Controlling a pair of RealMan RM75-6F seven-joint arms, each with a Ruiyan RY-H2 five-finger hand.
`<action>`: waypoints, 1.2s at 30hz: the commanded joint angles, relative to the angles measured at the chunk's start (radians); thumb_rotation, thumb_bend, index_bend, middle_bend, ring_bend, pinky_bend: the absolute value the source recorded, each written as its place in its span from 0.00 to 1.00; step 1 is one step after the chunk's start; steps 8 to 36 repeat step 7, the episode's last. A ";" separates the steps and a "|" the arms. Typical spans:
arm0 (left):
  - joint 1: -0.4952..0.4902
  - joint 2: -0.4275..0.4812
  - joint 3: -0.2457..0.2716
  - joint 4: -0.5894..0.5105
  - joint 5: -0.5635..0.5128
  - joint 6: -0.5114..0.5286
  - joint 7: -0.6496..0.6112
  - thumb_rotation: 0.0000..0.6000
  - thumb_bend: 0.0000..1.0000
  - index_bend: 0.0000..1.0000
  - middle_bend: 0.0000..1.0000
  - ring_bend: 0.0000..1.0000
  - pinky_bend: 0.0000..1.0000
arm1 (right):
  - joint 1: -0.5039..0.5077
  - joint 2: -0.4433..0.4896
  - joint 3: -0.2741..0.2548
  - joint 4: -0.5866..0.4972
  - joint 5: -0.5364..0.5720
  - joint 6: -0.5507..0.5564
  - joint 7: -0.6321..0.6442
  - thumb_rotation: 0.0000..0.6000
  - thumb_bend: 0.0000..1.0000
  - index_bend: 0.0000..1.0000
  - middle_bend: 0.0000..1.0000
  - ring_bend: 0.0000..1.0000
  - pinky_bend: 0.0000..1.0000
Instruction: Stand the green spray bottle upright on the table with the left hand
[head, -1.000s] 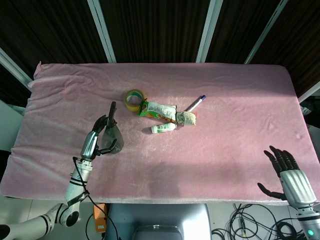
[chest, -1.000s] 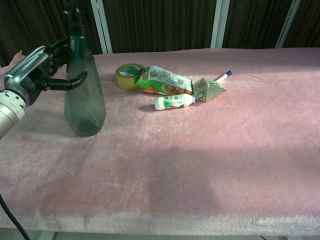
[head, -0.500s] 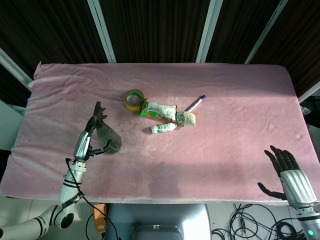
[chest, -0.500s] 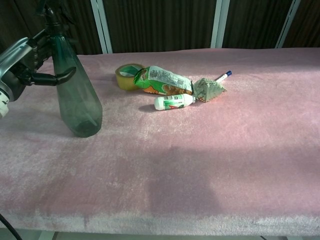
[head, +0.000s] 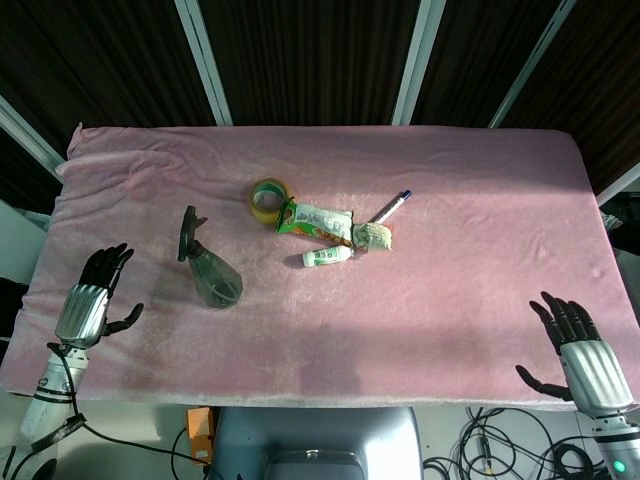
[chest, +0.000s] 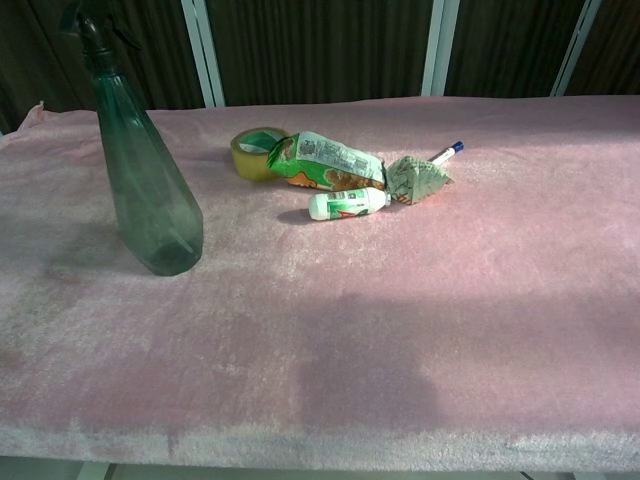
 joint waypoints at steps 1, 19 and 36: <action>0.140 0.153 0.100 -0.213 -0.029 0.040 0.272 1.00 0.31 0.00 0.00 0.00 0.00 | -0.001 -0.008 0.007 -0.002 0.012 0.000 -0.019 1.00 0.37 0.00 0.00 0.00 0.00; 0.183 0.173 0.115 -0.284 0.057 0.146 0.375 1.00 0.31 0.00 0.00 0.00 0.00 | -0.003 -0.022 0.008 -0.005 0.014 0.001 -0.055 1.00 0.37 0.00 0.00 0.00 0.00; 0.183 0.173 0.115 -0.284 0.057 0.146 0.375 1.00 0.31 0.00 0.00 0.00 0.00 | -0.003 -0.022 0.008 -0.005 0.014 0.001 -0.055 1.00 0.37 0.00 0.00 0.00 0.00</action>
